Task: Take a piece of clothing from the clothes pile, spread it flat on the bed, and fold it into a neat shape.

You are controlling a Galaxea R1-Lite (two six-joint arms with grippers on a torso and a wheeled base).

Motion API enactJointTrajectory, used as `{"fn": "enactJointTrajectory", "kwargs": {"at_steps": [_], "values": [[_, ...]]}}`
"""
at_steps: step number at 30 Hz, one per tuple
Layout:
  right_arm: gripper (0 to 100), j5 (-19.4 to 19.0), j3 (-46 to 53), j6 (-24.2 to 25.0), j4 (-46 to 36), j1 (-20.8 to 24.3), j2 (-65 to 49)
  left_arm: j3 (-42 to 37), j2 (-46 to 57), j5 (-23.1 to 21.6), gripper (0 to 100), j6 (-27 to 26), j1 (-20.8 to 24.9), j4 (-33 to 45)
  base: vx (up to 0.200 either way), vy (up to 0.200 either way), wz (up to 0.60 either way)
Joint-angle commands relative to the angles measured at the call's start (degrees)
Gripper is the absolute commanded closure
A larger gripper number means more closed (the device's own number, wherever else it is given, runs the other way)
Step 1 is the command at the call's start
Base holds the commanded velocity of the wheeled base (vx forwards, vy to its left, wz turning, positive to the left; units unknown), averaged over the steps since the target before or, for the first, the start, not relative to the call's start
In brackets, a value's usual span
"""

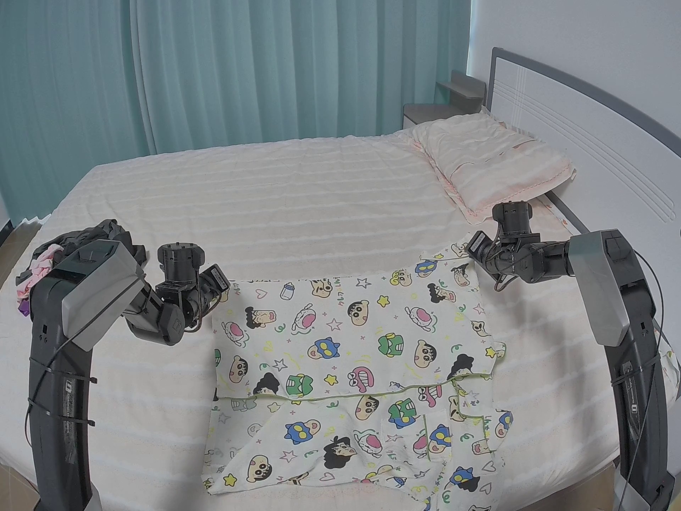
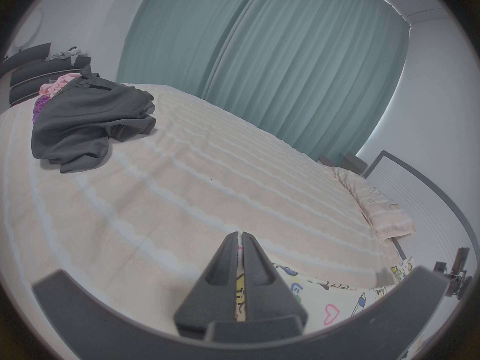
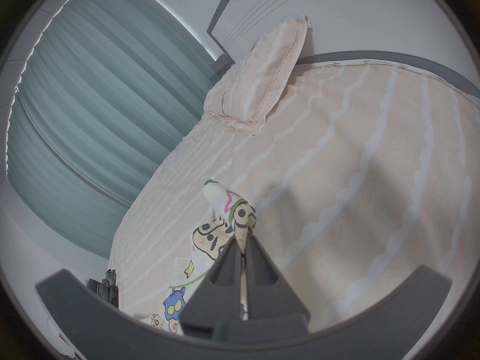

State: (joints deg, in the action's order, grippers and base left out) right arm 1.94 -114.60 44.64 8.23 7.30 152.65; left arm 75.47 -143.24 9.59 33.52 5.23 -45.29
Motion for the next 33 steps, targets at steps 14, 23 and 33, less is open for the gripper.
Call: {"fn": "enactJointTrajectory", "kwargs": {"at_steps": [14,23,33], "values": [[0,1.05,0.01,-0.26,-0.05,-0.62,1.69,5.48,-3.27,3.5,0,0.31,-0.04,1.43,0.0,0.0,0.0],[0,1.05,0.01,-4.21,-0.05,-4.4,-2.27,-2.87,3.49,0.43,0,2.77,-1.01,1.25,0.0,0.0,0.0],[0,-6.07,46.31,-10.28,19.81,-5.63,-24.77,-30.74,24.94,-12.67,0,8.58,-0.31,-3.05,0.0,0.0,0.0]]}}
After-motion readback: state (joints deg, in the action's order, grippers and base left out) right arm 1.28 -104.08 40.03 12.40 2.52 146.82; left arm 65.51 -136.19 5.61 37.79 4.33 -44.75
